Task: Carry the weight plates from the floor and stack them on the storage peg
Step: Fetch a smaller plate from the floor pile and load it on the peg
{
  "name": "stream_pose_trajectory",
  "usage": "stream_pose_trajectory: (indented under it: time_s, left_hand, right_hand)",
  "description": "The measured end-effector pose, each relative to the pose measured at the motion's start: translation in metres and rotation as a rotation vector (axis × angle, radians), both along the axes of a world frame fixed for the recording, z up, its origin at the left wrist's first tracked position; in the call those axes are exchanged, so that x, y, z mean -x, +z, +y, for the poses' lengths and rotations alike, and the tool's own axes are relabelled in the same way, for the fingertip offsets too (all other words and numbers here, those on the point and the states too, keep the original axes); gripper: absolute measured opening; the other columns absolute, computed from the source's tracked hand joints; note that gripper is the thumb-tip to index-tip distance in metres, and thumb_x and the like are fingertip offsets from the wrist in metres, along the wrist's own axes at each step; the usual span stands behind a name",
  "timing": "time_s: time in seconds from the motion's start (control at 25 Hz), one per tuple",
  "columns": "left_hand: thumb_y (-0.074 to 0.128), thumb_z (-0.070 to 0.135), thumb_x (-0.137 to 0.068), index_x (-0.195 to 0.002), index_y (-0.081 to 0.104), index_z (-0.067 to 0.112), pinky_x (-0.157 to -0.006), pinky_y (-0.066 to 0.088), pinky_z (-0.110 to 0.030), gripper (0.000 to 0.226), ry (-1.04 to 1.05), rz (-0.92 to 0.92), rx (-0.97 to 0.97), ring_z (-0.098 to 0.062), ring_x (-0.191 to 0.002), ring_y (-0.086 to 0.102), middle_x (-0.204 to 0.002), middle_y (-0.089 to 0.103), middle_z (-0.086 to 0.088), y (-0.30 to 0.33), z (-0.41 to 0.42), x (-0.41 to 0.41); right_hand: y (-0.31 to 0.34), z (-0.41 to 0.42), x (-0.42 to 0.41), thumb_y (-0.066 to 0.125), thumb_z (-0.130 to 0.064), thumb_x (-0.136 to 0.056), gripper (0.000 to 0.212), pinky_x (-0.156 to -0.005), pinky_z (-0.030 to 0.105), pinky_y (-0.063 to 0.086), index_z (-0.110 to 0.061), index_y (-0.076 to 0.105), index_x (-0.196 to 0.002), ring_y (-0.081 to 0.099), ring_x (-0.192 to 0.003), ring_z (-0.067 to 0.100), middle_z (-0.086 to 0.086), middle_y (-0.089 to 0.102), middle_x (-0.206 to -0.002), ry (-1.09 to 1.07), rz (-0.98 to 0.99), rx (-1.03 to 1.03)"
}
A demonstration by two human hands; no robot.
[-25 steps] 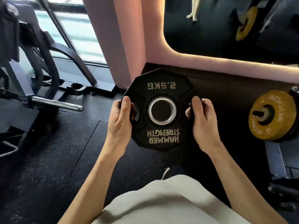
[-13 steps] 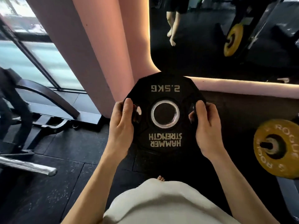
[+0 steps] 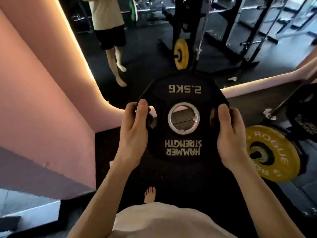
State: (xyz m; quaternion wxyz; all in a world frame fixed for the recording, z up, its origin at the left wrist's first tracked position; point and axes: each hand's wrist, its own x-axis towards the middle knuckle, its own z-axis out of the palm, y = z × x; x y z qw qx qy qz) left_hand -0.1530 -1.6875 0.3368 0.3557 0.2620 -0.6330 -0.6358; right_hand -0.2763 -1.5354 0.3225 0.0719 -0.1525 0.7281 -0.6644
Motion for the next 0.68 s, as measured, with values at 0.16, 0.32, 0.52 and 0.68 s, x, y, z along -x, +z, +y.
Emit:
stream_pose_trajectory:
  time_s: [0.16, 0.32, 0.52, 0.68]
  left_hand:
    - [0.044, 0.044, -0.099, -0.085, 0.056, 0.024, -0.073, 0.051, -0.035, 0.027, -0.252, -0.001, -0.001, -0.009, -0.075, 0.058, -0.076, 0.059, 0.009, 0.021, -0.058, 0.092]
    - [0.045, 0.042, -0.099, -0.083, 0.056, 0.021, -0.067, 0.048, -0.026, 0.029, -0.475, 0.071, 0.011, -0.008, -0.072, 0.055, -0.074, 0.056, 0.008, 0.045, -0.066, 0.18]
    - [0.046, 0.041, -0.1, -0.085, 0.056, 0.019, -0.066, 0.048, -0.022, 0.028, -0.724, 0.156, 0.015, -0.003, -0.07, 0.056, -0.071, 0.057, 0.012, 0.077, -0.027, 0.285]
    - [0.047, 0.046, -0.099, -0.085, 0.06, 0.022, -0.072, 0.05, -0.032, 0.031, -0.844, 0.247, 0.024, -0.004, -0.072, 0.059, -0.072, 0.061, 0.012, 0.112, 0.021, 0.358]
  right_hand:
    - [0.021, -0.031, 0.052, 0.046, -0.05, -0.098, 0.024, -0.079, 0.032, 0.048, -0.031, 0.057, -0.091, 0.059, -0.087, 0.008, -0.007, 0.062, -0.091, -0.264, 0.049, 0.038]
    - [0.048, -0.026, 0.097, 0.046, -0.06, -0.09, 0.03, -0.081, 0.035, 0.05, -0.033, 0.057, -0.089, 0.061, -0.089, 0.011, -0.007, 0.064, -0.092, -0.53, 0.109, 0.024]
    - [0.082, 0.016, 0.148, 0.047, -0.05, -0.098, 0.026, -0.086, 0.04, 0.051, -0.028, 0.058, -0.09, 0.061, -0.092, 0.014, 0.001, 0.065, -0.095, -0.784, 0.212, 0.043]
    - [0.117, 0.061, 0.195, 0.047, -0.046, -0.1, 0.022, -0.079, 0.033, 0.051, -0.031, 0.058, -0.088, 0.065, -0.087, 0.012, -0.009, 0.067, -0.086, -0.881, 0.326, 0.083]
